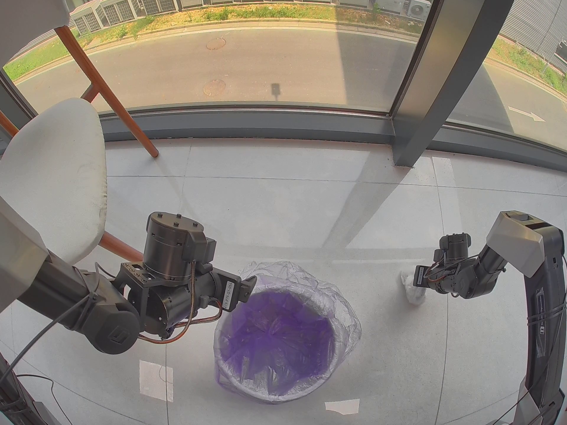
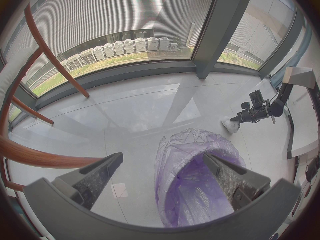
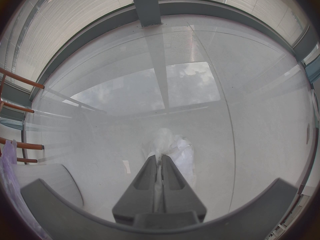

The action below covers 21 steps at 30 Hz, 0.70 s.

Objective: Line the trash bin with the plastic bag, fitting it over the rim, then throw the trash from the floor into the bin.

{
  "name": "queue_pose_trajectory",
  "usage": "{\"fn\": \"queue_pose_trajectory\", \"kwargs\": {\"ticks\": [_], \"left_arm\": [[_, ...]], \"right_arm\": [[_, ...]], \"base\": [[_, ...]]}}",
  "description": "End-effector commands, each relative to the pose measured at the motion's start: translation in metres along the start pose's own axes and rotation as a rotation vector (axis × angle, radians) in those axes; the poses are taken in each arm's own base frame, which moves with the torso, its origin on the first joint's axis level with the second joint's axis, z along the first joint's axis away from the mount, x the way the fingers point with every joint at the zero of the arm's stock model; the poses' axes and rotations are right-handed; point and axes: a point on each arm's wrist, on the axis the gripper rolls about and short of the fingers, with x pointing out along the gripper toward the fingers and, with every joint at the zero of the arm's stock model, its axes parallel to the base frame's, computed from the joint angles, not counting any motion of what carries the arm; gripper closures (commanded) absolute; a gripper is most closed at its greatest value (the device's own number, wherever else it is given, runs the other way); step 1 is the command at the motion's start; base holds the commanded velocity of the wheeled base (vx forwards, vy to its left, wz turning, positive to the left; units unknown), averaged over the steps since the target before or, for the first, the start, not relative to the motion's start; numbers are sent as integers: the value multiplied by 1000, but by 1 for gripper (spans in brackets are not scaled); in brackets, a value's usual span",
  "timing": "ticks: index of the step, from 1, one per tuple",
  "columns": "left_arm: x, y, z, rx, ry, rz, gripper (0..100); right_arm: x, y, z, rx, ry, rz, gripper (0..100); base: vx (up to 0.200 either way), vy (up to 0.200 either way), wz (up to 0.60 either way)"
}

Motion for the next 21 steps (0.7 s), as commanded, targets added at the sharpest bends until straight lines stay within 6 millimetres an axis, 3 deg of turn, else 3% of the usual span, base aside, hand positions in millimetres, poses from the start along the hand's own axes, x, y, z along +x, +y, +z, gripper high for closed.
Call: {"fn": "queue_pose_trajectory", "kwargs": {"ticks": [1, 3, 4, 5, 9, 12, 13, 14, 16, 21], "left_arm": [[0, 0, -1, 0, 4, 0, 0], [-1, 0, -1, 0, 3, 0, 0], [-1, 0, -1, 0, 3, 0, 0], [-1, 0, 0, -1, 0, 0, 0], [-1, 0, 1, 0, -5, 0, 0], [-1, 0, 2, -5, -18, -4, 0], [-2, 0, 2, -6, -19, -4, 0], [-3, 1, 3, -6, -21, -4, 0], [-3, 1, 2, -6, -19, -4, 0], [-3, 0, 3, -5, -22, -7, 0]], "right_arm": [[-28, 1, 17, 5, -34, 12, 100], [-49, 4, 25, 8, -50, 26, 100], [-49, 4, 25, 8, -50, 26, 100], [-78, 8, 33, 7, -70, 57, 100], [-144, 19, 36, -5, -88, 166, 100], [-192, 29, 28, -28, -105, 242, 100], [-197, 30, 26, -34, -106, 252, 100], [-222, 39, 16, -56, -102, 313, 100], [-243, 44, 2, -80, -92, 365, 100], [-272, 66, -27, -156, -48, 493, 100]], "base": [[0, 0, 0], [0, 0, 0], [0, 0, 0], [0, 0, 0], [0, 0, 0], [0, 0, 0], [0, 0, 0], [0, 0, 0], [0, 0, 0], [0, 0, 0]]}}
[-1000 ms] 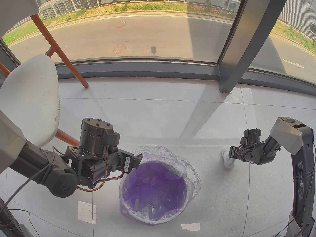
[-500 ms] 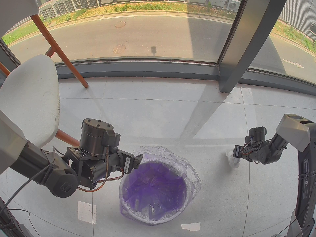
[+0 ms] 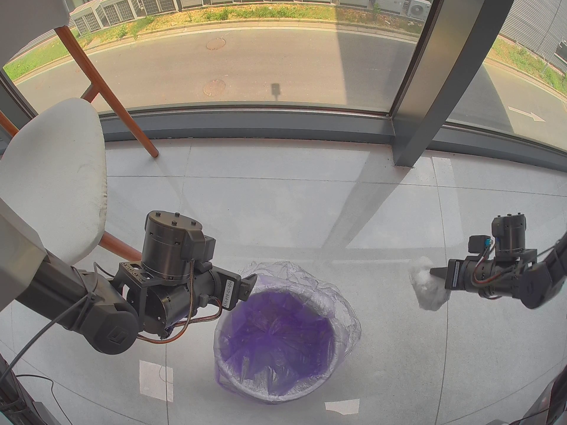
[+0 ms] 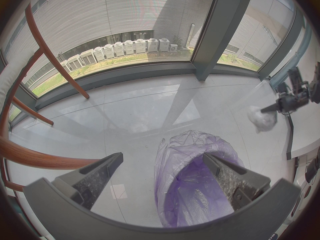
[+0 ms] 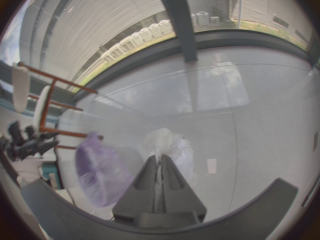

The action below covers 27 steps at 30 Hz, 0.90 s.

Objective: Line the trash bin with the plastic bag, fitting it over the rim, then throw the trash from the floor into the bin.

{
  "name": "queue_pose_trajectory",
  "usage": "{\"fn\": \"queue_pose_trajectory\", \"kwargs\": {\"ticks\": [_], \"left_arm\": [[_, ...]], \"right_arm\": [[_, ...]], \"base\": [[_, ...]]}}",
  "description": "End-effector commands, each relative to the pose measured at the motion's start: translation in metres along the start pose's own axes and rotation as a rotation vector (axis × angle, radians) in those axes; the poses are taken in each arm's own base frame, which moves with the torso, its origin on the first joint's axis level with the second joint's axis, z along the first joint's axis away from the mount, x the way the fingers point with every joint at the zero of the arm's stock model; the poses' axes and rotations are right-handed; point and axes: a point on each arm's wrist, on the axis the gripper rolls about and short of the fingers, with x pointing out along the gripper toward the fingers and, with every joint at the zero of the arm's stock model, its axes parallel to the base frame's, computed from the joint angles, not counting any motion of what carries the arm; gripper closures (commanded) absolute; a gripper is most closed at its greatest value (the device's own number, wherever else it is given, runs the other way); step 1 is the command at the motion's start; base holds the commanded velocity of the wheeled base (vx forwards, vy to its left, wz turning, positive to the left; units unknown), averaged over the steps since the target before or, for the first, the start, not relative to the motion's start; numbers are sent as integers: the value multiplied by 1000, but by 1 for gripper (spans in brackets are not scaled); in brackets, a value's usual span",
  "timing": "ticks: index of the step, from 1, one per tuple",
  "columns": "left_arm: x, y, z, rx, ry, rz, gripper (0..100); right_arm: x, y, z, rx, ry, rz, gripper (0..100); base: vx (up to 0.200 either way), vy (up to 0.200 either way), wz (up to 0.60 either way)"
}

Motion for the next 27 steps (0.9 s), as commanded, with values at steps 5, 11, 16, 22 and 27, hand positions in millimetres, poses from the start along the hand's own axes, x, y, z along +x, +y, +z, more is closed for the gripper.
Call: {"fn": "queue_pose_trajectory", "kwargs": {"ticks": [5, 11, 16, 22, 27], "left_arm": [[-3, -3, 2, 0, -13, -11, 0], [-8, -2, 6, -4, -31, -14, 0], [-11, -3, 6, -2, -34, -16, 0], [-13, -3, 5, -1, -34, -29, 0], [-15, -2, 3, 2, -29, -31, 0]], "right_arm": [[-63, 73, -37, -165, 19, 290, 100], [-49, 119, -52, -271, 96, 434, 100], [-30, 148, -54, -318, 119, 483, 100], [5, 177, -71, -368, 184, 499, 100], [33, 187, -87, -393, 221, 461, 100]], "base": [[0, 0, 0], [0, 0, 0], [0, 0, 0], [0, 0, 0], [0, 0, 0]]}}
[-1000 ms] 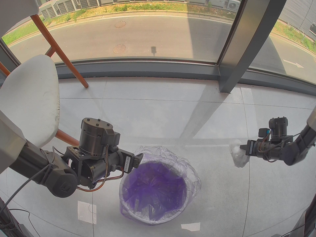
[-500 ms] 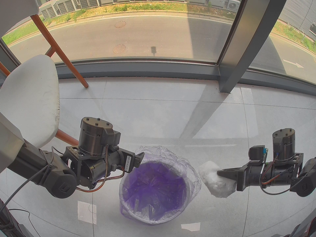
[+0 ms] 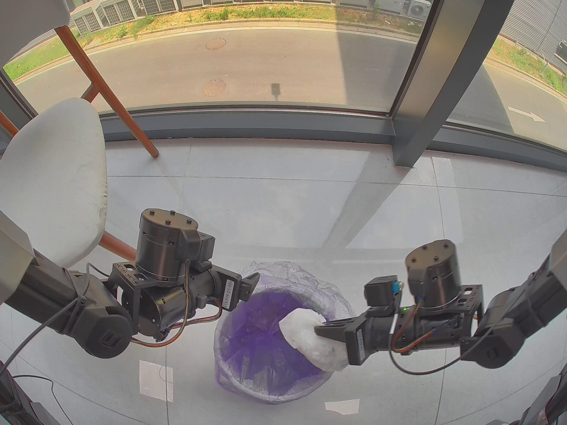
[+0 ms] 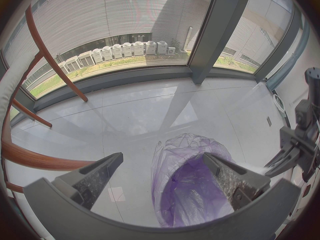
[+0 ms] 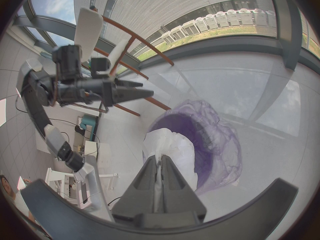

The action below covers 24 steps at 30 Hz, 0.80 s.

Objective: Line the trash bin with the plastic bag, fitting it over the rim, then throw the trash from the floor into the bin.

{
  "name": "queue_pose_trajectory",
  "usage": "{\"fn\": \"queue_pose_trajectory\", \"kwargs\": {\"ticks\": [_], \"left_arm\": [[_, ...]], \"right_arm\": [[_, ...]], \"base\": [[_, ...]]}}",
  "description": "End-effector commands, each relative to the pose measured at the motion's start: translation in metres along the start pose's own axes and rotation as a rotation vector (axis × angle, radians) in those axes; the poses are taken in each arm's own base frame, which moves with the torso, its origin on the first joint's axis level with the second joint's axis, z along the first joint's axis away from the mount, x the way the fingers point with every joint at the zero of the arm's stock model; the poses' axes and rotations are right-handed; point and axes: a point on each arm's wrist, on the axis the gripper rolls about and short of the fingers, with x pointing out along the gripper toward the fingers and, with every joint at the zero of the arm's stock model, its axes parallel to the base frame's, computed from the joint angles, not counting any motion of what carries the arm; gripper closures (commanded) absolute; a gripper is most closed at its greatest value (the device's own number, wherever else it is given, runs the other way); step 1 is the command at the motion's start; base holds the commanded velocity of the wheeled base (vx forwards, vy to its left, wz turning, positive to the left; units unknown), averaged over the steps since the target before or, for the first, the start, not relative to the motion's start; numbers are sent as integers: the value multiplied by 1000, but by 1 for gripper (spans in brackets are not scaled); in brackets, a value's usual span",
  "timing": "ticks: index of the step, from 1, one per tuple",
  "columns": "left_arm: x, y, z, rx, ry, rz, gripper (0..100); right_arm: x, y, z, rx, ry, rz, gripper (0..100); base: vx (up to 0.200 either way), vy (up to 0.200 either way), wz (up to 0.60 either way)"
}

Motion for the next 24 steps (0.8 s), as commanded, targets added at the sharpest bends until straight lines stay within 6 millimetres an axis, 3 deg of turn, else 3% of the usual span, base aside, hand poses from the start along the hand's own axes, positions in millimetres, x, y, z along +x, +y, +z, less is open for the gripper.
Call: {"fn": "queue_pose_trajectory", "kwargs": {"ticks": [1, 8, 18, 24], "left_arm": [[-6, 1, 0, 0, -7, -5, 0], [-11, 2, -4, 12, 4, -23, 0], [-13, 3, -3, 15, -2, -25, 0], [-15, 1, -4, 17, -1, -30, 0]], "right_arm": [[48, -2, -14, -12, 68, -23, 100], [85, -12, -15, -32, -16, -58, 100], [102, -22, -36, -21, 44, -93, 100], [114, -26, -40, -37, -22, -90, 100]], "base": [[0, 0, 0], [0, 0, 0], [0, 0, 0], [0, 0, 0]]}}
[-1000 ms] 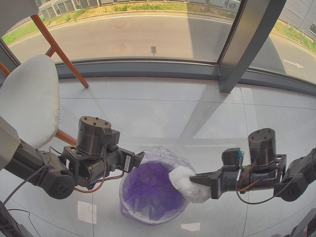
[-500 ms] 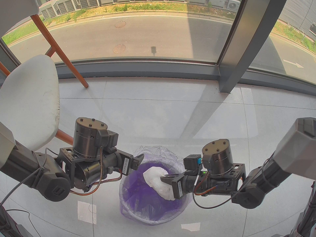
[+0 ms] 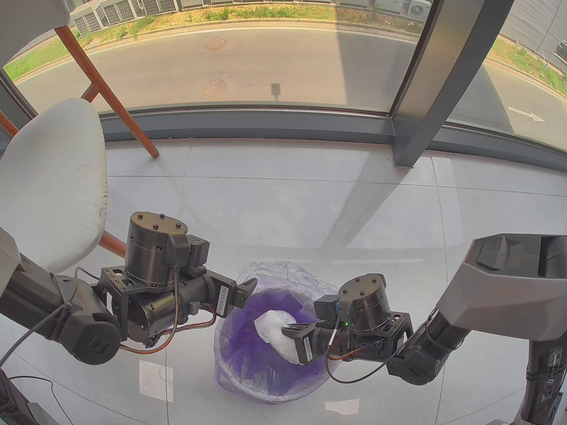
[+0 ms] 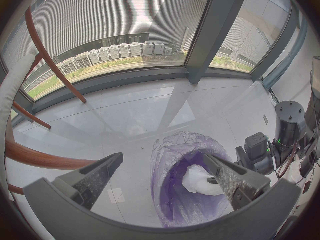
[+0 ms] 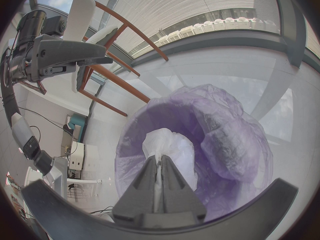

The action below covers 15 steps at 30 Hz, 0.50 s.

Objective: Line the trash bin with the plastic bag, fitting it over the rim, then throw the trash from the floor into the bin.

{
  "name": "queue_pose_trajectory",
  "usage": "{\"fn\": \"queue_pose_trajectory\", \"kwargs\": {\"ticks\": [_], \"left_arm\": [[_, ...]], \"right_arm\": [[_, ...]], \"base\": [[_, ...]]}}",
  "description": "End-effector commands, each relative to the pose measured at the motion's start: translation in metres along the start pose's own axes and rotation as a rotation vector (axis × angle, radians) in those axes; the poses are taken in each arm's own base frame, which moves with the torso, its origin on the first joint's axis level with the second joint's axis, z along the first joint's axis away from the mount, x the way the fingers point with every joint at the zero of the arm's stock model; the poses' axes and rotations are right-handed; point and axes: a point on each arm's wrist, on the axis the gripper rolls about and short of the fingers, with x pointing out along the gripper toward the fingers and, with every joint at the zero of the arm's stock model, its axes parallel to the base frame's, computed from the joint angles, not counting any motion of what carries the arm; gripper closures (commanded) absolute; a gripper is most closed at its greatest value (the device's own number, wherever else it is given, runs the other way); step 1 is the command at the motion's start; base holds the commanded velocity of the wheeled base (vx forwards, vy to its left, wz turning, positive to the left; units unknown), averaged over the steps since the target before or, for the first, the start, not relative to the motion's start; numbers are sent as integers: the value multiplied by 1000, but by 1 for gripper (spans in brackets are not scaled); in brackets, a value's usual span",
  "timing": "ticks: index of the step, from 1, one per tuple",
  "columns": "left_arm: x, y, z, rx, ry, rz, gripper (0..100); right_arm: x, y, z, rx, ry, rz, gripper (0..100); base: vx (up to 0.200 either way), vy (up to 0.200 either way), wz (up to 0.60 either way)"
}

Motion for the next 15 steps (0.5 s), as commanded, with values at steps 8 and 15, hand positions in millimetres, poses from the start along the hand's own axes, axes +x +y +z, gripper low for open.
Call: {"fn": "queue_pose_trajectory", "kwargs": {"ticks": [8, 15], "left_arm": [[-8, 0, -4, 2, 2, -3, 0], [-13, 1, -6, 3, 3, -5, 0]], "right_arm": [[18, -11, -20, 3, 26, -16, 0], [15, -12, 2, 4, -78, -40, 0]], "base": [[0, 0, 0], [0, 0, 0]]}}
